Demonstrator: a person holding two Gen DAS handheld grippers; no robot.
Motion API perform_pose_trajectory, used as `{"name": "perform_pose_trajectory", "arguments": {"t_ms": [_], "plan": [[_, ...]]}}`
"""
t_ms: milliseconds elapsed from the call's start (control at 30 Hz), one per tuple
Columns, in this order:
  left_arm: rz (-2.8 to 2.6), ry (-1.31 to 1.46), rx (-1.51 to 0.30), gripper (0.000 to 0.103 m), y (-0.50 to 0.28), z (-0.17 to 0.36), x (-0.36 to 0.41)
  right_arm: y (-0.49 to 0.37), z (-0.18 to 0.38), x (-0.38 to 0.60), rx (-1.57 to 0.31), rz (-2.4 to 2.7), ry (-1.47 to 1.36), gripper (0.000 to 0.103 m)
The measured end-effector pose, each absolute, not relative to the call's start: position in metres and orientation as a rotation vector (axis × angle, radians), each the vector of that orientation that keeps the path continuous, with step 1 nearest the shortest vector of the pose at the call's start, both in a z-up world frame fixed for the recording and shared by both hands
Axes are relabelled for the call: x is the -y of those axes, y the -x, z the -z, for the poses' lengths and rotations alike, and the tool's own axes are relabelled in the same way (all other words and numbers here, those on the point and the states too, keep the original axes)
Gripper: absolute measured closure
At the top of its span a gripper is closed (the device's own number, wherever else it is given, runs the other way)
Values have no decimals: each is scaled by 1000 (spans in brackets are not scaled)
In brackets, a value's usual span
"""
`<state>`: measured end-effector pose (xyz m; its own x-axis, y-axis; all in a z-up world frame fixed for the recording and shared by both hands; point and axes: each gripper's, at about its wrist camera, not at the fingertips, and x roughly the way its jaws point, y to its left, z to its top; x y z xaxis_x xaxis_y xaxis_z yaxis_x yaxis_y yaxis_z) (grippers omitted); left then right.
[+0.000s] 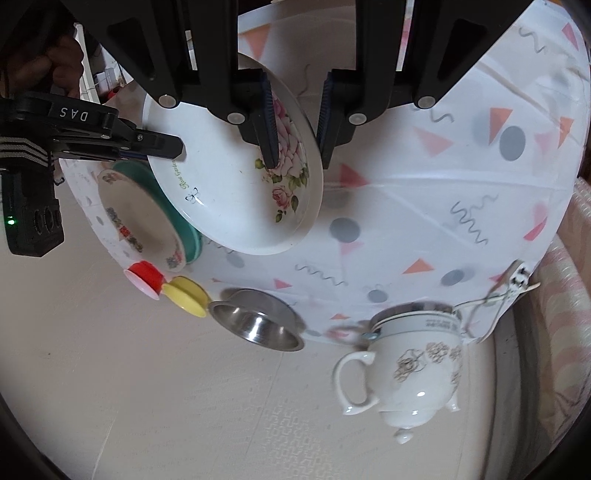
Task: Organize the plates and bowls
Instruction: 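Lift the pink-rose plate with the left gripper and carry it over the stack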
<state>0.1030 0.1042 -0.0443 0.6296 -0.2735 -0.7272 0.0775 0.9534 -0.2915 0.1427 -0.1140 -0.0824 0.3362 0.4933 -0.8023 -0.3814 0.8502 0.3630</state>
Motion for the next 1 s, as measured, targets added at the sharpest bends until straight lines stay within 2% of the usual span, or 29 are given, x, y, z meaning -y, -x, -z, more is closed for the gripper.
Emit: {"name": "perform_pose_trajectory", "arguments": {"t_ms": [1000], "plan": [[374,148,-832,84,-159,11,19,-153,54,238,-996,-403,-252,85]]}}
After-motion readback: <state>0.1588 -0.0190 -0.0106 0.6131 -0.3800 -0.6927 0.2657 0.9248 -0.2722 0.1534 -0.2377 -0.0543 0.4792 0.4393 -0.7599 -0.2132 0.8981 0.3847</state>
